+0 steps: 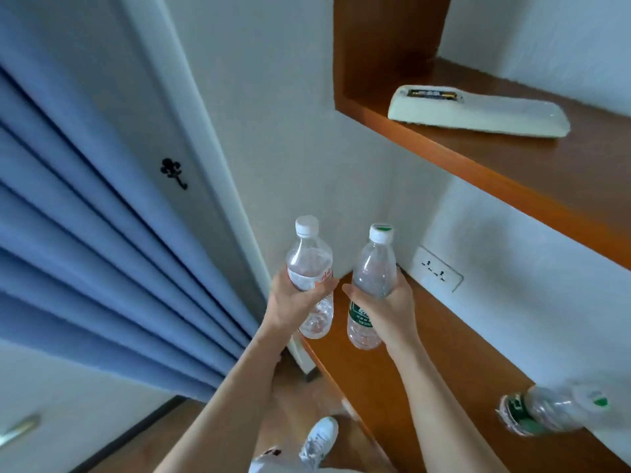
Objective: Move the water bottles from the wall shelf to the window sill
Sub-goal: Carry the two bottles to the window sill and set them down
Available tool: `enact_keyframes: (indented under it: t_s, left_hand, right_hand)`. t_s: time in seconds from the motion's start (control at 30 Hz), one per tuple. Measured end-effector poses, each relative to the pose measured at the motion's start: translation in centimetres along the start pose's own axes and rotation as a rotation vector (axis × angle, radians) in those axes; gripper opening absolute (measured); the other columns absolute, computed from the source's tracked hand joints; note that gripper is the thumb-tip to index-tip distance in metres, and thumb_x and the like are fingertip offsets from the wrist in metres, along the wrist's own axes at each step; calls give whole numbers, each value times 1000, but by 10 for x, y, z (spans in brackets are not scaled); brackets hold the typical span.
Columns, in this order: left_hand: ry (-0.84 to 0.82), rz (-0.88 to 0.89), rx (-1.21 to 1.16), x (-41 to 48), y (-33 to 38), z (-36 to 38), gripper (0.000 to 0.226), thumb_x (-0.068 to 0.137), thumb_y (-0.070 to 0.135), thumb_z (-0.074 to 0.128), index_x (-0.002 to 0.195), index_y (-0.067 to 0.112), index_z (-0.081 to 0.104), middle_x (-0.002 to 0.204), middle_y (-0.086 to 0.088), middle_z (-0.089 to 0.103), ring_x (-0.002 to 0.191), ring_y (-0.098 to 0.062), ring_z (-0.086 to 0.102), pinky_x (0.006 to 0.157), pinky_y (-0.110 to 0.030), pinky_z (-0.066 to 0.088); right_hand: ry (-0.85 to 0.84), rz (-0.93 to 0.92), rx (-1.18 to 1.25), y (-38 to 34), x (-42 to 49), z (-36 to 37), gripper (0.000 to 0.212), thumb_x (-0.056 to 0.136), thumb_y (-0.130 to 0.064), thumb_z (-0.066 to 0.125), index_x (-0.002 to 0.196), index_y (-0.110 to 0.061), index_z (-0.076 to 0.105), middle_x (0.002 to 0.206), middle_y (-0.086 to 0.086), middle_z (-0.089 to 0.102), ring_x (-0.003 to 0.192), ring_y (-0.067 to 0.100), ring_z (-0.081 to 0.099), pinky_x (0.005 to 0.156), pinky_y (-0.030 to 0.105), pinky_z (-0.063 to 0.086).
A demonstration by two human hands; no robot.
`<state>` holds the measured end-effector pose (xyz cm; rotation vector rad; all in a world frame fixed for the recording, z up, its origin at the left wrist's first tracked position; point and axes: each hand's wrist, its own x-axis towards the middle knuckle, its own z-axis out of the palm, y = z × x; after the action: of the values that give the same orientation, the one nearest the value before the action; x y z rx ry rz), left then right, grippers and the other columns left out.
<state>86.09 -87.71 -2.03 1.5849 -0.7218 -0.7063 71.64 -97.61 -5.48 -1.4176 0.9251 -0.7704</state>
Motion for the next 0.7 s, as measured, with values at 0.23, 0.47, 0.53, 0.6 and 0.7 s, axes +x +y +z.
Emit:
enact_keyframes:
  t_s: [0.23,0.47,0.53,0.6,0.7]
  left_hand:
    - [385,-56,-13,-78,-9,-77,40,68,26,84,102,13,68,92,-6,76,91,-23,72,83,-39,60]
    - [777,-90,-21,-170,-16,-162,46,66,31,86,104,14,68,93,-5,75,90,-22,72,80,-37,59]
    - [889,-97,-21,-199,-20,-186,43,68,29,87,105,18,68,96,-3,76,93,-22,72,82,-38,59]
    - [999,-109,-28,-227,-23,-208,40,70,22,87,105,22,68,95,2,76,92,-16,72,79,-30,58]
    - [1135,-137,-27,-269,-31,-240,39,73,16,87,106,22,67,90,10,75,86,-3,71,68,-12,51]
  right_hand:
    - [-341,-57,-21,-6,-41,84,54,68,-43,91,111,-29,61,101,-6,70,98,11,68,84,31,57]
    - [-686,-57,-89,-12,-92,182,53,71,-32,91,115,-29,61,103,-12,72,94,-1,68,76,14,51]
    - [-761,-103,-126,-16,-114,212,48,69,-35,91,108,-32,63,99,-13,72,91,-1,68,78,18,51]
    - [-840,-150,-137,-20,-136,241,46,69,-34,91,105,-32,62,101,-13,72,94,2,68,84,23,52]
    - [-967,-189,-142,-23,-171,283,46,71,-28,89,108,-30,62,105,-14,71,95,-1,66,84,20,50]
